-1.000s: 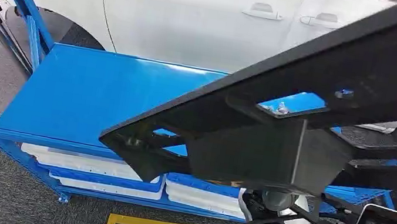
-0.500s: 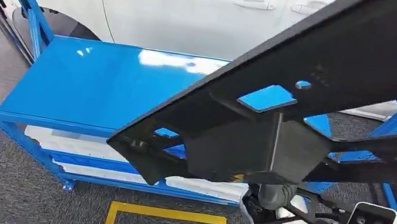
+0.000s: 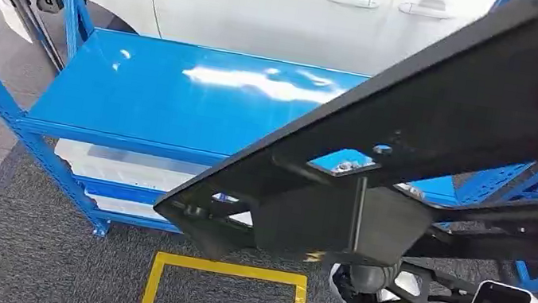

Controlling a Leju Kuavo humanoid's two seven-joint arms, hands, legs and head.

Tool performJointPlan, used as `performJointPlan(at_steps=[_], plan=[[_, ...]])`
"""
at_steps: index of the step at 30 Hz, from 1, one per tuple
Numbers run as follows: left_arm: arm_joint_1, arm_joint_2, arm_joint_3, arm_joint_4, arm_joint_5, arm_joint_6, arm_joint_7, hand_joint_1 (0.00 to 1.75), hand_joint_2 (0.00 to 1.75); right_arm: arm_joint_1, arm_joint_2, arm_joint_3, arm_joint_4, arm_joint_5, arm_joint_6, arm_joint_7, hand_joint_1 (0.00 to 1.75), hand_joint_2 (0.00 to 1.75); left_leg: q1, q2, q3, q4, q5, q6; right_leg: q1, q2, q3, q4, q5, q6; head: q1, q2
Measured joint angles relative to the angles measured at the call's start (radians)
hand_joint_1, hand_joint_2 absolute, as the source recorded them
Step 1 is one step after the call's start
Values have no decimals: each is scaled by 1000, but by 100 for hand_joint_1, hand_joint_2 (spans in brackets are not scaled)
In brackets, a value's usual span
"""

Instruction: Take the parts from the cabinet and place them on the table.

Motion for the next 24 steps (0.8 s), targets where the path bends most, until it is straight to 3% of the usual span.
performJointPlan(at_steps=[1,3,4,5,6,8,9,10,11,13,14,15,16,17,18,19,21,22,24], plan=[[0,-2,0,0,-6,1,6,0,175,0,-10,0,1,-4,2,0,175,175,1,1,-20,4,12,-2,-3,0,20,3,33,3,0,0],[1,-5,0,0,-14,2,14,0,175,5,-24,-1,0,-4,21,0,175,175,3,1,-51,15,28,-9,-7,0,109,-101,103,4,0,0],[2,-7,0,0,-15,2,14,0,175,13,-27,-6,-5,-5,40,0,175,175,3,0,-65,23,36,-14,-9,0,183,-200,109,3,0,0],[3,-8,0,0,-16,2,15,0,175,21,-28,-14,-11,-7,57,0,175,175,0,-2,-74,30,41,-20,-8,0,237,-287,65,-1,0,0],[4,-8,0,0,-16,2,15,0,175,30,-29,-18,-15,-8,70,0,175,175,-1,-3,-77,34,47,-26,0,4,252,-314,59,-15,-2,0],[8,-10,0,0,-16,2,13,0,175,52,-29,-37,-20,-6,129,0,175,175,0,-3,-76,26,67,-40,5,5,238,-307,69,-28,-2,0],[12,-11,0,0,-16,2,12,0,175,67,-22,-58,-20,4,178,0,175,175,1,-5,-79,20,80,-49,6,3,230,-311,81,-41,-1,0],[13,-11,0,0,-16,2,11,0,175,73,-16,-74,-19,11,210,0,175,175,6,-5,-87,27,73,-52,-3,-2,218,-316,96,-51,-1,0],[16,-13,0,0,-17,0,7,0,175,77,-8,-87,-19,18,236,0,175,175,6,-6,-103,52,22,-56,-1,-1,203,-316,110,-59,-2,0],[17,-14,0,0,-25,-5,-3,0,175,85,8,-104,-20,21,248,0,175,175,7,-6,-136,178,-105,-62,2,-2,173,-316,134,-66,-2,0],[15,-13,-1,0,-32,-12,-9,0,175,93,14,-113,-20,21,250,0,175,175,7,-6,-151,257,-151,-65,5,-3,157,-316,147,-67,-2,0],[14,-13,-2,0,-37,-18,-11,0,175,101,18,-118,-20,20,250,0,175,175,7,-6,-155,318,-164,-66,7,-4,141,-314,159,-67,-2,0],[14,-12,-5,0,-43,-22,-12,0,175,109,19,-121,-20,18,250,0,175,175,7,-6,-142,339,-142,-65,9,-5,123,-312,171,-67,-2,0],[14,-12,-9,0,-45,-23,-12,0,175,114,20,-122,-20,17,250,0,175,175,7,-6,-112,322,-107,-63,10,-5,107,-310,182,-66,-2,0],[13,-11,-12,0,-47,-25,-12,0,175,117,23,-124,-20,16,250,0,175,175,6,-6,-69,277,-73,-58,12,-5,93,-307,191,-65,-2,0],[11,-11,-15,0,-48,-25,-12,0,175,118,28,-128,-23,16,250,0,175,175,4,-7,10,177,-51,-48,14,-3,76,-303,204,-62,-2,0],[1,-8,-17,0,-49,-25,-12,0,175,119,33,-134,-29,18,250,0,175,175,-4,-5,126,-2,-122,-32,17,-2,65,-299,217,-54,-2,0],[-2,-8,-17,0,-49,-25,-10,0,175,119,33,-137,-29,17,250,0,175,175,-7,-4,115,5,-118,-32,15,-6,69,-304,222,-46,-2,0],[-3,-7,-17,0,-49,-25,-8,0,175,114,33,-146,-28,12,253,0,175,175,-10,-4,111,-3,-105,-17,9,-6,70,-313,242,-32,-1,0]])
